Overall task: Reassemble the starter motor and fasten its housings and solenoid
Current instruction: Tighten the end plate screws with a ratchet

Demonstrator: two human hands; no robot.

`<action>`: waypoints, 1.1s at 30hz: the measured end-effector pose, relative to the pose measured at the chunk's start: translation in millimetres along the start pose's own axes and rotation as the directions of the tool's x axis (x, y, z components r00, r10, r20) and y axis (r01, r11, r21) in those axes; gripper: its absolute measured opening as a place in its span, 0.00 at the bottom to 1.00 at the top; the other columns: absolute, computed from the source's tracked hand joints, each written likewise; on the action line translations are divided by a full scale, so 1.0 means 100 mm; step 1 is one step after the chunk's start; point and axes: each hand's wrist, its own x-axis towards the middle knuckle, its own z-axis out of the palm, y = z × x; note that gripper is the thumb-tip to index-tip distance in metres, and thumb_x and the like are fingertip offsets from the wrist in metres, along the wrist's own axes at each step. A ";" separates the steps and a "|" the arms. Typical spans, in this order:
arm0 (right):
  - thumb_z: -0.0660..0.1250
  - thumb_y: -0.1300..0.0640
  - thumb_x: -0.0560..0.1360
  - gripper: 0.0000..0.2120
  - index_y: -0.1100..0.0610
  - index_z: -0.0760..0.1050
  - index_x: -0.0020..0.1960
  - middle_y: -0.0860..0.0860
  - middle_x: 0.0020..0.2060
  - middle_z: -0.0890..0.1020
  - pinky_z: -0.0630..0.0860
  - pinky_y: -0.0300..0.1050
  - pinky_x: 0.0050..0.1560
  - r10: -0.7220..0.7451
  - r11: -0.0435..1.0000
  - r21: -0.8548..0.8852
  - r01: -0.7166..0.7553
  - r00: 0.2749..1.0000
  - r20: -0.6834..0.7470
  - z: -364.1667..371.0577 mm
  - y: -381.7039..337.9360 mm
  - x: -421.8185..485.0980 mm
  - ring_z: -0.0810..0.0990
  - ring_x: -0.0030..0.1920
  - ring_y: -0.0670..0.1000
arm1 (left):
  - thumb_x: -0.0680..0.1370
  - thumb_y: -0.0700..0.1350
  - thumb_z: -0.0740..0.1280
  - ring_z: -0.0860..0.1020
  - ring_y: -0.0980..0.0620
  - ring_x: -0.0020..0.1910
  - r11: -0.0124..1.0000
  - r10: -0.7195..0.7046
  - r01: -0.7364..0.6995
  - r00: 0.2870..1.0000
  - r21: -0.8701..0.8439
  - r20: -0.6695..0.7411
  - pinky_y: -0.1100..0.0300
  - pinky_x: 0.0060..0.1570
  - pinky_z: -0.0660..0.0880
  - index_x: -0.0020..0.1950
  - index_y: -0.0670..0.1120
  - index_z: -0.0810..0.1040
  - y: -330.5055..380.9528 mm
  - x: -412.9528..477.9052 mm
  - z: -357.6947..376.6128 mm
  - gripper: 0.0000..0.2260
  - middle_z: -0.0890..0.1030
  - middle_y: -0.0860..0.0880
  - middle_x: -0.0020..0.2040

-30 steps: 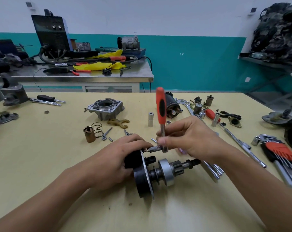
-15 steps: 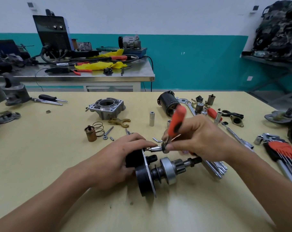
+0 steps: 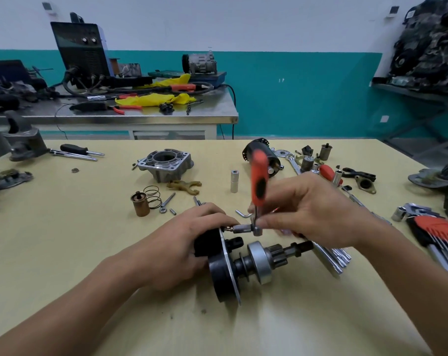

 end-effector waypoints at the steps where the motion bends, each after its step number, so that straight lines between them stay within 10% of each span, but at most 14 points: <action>1: 0.75 0.59 0.73 0.06 0.51 0.86 0.48 0.49 0.39 0.86 0.77 0.41 0.36 -0.023 1.000 -0.008 0.023 1.000 -0.010 -0.01 0.02 -0.01 0.82 0.35 0.46 | 0.75 0.46 0.74 0.73 0.60 0.61 1.000 0.000 0.000 1.000 0.003 -0.001 0.64 0.60 0.71 0.66 0.58 0.75 0.00 0.00 0.00 0.21 0.72 0.62 0.60; 8: 0.66 0.55 0.81 0.14 0.65 0.81 0.45 0.56 0.32 0.84 0.76 0.35 0.26 0.432 0.901 0.112 -0.420 0.893 -0.129 0.26 0.07 0.22 0.85 0.30 0.51 | 0.75 0.45 0.74 0.73 0.61 0.60 1.000 -0.008 0.008 1.000 0.022 -0.003 0.63 0.60 0.72 0.71 0.62 0.70 0.02 0.00 0.01 0.27 0.72 0.63 0.59; 13: 0.71 0.58 0.77 0.03 0.52 0.84 0.47 0.49 0.43 0.86 0.82 0.42 0.38 0.250 0.968 0.030 -0.250 0.968 -0.005 0.11 0.08 0.08 0.87 0.38 0.52 | 0.75 0.43 0.74 0.72 0.61 0.61 1.000 -0.014 0.014 1.000 0.003 0.004 0.64 0.61 0.71 0.71 0.64 0.71 0.01 -0.01 0.00 0.28 0.71 0.63 0.59; 20: 0.78 0.54 0.66 0.14 0.49 0.84 0.52 0.55 0.45 0.87 0.80 0.66 0.55 0.204 0.969 0.148 -0.198 0.979 -0.026 0.07 0.12 0.02 0.86 0.48 0.61 | 0.75 0.42 0.75 0.72 0.61 0.63 0.999 -0.034 0.034 0.999 0.001 0.008 0.63 0.63 0.70 0.72 0.60 0.72 0.01 0.00 0.00 0.29 0.71 0.62 0.61; 26: 0.72 0.52 0.75 0.09 0.59 0.84 0.44 0.60 0.32 0.84 0.72 0.32 0.26 0.427 0.882 0.239 -0.406 0.904 -0.040 0.21 0.08 0.16 0.84 0.29 0.48 | 0.75 0.44 0.74 0.72 0.60 0.60 1.000 -0.012 0.012 1.000 0.009 0.000 0.63 0.60 0.71 0.74 0.64 0.67 0.01 0.00 0.01 0.31 0.70 0.64 0.57; 33: 0.80 0.61 0.62 0.16 0.57 0.84 0.48 0.57 0.44 0.87 0.81 0.39 0.43 0.230 0.937 0.267 -0.223 0.973 0.008 0.09 0.07 0.04 0.87 0.44 0.55 | 0.76 0.47 0.74 0.71 0.60 0.63 1.000 0.002 -0.002 1.000 -0.002 -0.001 0.60 0.63 0.71 0.71 0.59 0.72 0.02 -0.01 0.01 0.25 0.71 0.61 0.61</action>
